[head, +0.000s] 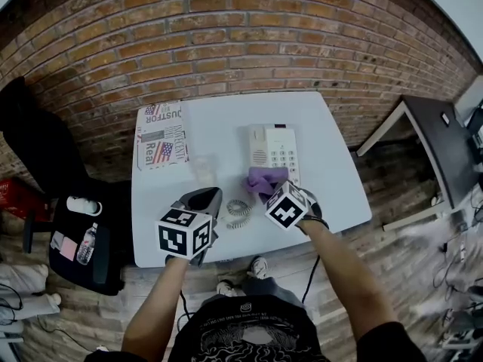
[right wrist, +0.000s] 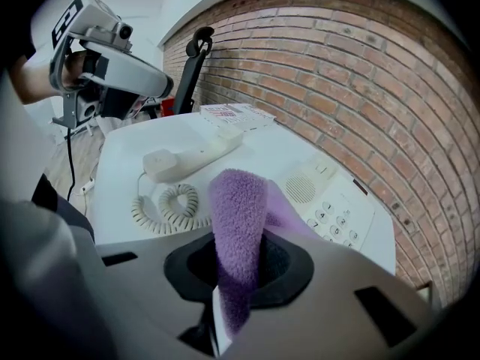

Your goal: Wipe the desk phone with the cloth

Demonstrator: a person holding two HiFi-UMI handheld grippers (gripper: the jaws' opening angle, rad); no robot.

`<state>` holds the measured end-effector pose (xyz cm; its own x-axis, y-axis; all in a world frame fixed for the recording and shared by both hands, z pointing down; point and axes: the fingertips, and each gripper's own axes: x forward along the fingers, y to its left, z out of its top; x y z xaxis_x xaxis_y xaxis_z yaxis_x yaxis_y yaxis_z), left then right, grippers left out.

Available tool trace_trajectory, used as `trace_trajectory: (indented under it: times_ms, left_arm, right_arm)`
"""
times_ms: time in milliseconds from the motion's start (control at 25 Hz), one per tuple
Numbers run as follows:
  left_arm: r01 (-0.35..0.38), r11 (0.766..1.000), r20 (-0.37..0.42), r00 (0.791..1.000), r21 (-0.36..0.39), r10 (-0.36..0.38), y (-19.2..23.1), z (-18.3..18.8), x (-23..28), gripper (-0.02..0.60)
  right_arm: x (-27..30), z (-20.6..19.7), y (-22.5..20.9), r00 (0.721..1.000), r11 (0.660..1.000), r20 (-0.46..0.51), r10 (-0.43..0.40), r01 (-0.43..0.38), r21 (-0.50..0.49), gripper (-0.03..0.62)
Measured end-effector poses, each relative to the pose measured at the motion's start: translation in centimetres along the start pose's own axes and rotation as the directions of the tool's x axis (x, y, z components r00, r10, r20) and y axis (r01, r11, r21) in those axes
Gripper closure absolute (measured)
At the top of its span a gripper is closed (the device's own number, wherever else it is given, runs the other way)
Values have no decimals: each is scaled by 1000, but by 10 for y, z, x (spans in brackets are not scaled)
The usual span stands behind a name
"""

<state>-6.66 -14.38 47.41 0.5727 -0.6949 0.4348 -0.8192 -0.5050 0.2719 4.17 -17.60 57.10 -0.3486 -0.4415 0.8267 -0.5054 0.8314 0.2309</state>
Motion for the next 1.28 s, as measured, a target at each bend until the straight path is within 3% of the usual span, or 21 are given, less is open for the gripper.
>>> trace_trajectory:
  times_ms: [440,880,1280]
  left_arm:
    - [37,999,8,999,14,-37,-2,6,-3,575]
    - [8,1000,19,1000,6,-8,1,28,32,575]
    - [-100,993,40,994,-58,102,16,55,75,575]
  right_arm:
    - [-17,1,5,1000,1000,-14,-10,9,-17,546]
    - [-68,52,-88,991,995,113,-77,82,-47,546]
    - [-59,105,-161,982,981,188,0,36,-190,546]
